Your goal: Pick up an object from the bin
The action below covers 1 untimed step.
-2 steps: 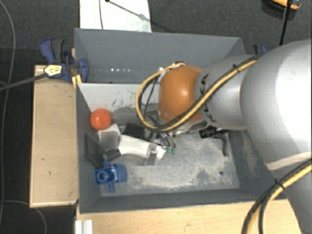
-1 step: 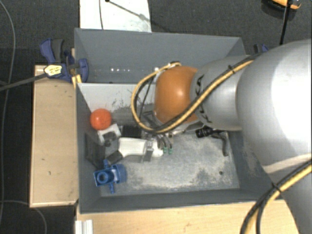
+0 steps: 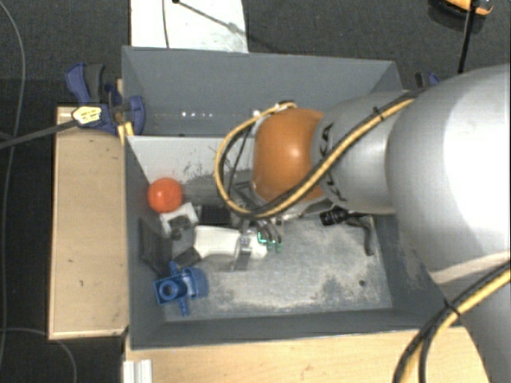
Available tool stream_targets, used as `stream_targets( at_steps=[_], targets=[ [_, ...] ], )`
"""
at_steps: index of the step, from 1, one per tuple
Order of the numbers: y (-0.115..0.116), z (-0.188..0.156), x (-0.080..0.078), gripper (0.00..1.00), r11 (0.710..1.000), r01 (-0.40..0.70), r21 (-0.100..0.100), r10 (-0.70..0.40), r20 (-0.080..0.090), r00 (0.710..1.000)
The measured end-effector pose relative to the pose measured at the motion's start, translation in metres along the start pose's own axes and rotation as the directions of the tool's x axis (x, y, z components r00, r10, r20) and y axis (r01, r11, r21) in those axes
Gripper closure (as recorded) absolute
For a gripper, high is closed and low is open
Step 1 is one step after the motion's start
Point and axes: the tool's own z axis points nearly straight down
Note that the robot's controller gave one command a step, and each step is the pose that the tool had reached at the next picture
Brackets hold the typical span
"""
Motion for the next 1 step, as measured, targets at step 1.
stream_targets(
  at_steps=[1],
  targets=[
    [0.0000,0.0000,0.0000,0.00,1.000,-0.002,0.000,0.002,0.000,1.000]
  ],
)
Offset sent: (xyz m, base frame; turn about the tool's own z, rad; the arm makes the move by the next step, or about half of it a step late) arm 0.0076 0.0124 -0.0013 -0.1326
